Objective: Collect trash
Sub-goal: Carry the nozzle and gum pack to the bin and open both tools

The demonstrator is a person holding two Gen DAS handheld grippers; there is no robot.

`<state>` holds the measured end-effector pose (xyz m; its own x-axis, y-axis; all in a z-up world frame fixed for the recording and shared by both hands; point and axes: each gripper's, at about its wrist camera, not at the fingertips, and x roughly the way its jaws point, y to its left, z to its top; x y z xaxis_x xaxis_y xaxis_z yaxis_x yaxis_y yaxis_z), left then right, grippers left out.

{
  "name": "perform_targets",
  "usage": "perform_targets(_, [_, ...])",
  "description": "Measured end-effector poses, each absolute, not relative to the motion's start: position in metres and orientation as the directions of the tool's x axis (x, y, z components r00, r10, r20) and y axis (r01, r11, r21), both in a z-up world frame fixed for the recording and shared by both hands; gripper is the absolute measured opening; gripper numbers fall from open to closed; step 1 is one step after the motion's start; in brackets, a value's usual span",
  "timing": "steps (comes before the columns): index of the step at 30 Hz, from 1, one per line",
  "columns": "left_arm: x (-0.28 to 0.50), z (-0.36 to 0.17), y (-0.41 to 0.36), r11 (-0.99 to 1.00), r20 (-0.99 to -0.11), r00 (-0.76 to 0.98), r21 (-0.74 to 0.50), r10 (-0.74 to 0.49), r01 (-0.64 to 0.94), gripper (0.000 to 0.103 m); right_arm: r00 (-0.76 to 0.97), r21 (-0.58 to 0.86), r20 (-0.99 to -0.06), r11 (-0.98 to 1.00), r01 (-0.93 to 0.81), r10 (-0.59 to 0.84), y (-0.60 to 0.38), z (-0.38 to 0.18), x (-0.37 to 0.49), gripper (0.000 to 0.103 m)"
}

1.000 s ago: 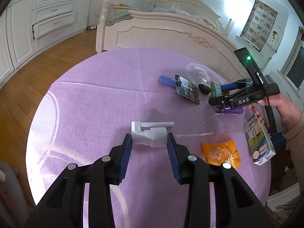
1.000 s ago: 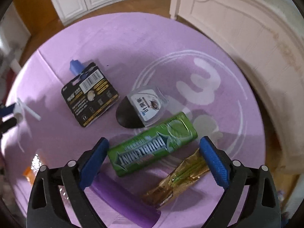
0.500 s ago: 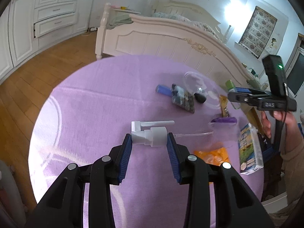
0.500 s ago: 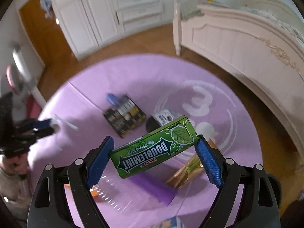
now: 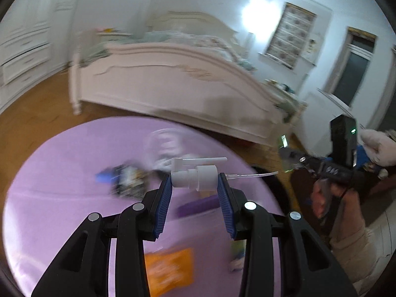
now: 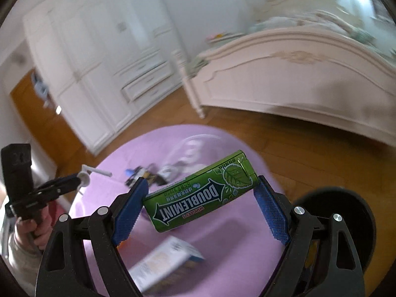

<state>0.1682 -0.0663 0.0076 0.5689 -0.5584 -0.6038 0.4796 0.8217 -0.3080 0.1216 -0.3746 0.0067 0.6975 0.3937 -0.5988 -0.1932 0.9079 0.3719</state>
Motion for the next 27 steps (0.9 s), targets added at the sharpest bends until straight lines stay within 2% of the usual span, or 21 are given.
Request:
perform_targets(7, [0.180, -0.001, -0.186, 0.696, -0.614, 0.414, -0.333, -0.672, 0.636, 0.038, 0.745, 0.444, -0.599, 0.896, 0.005, 0.293, -0.471, -0.023, 0.092, 0.085])
perform_targets(14, [0.195, -0.031, -0.282, 0.601, -0.653, 0.247, -0.395, -0.716, 0.695, 0.038, 0.751, 0.498, -0.621, 0.852, 0.158, 0.224, -0.530, -0.073, 0.075, 0.085])
perform_targets(21, [0.204, -0.060, -0.316, 0.591, -0.683, 0.170, -0.448, -0.711, 0.670, 0.038, 0.718, 0.531, -0.665, 0.806, 0.263, 0.204, -0.561, -0.128, 0.068, 0.086])
perform_targets(27, [0.208, -0.073, -0.333, 0.594, -0.705, 0.129, -0.468, -0.697, 0.654, 0.038, 0.684, 0.534, -0.695, 0.797, 0.282, 0.223, -0.561, -0.162, 0.072, 0.086])
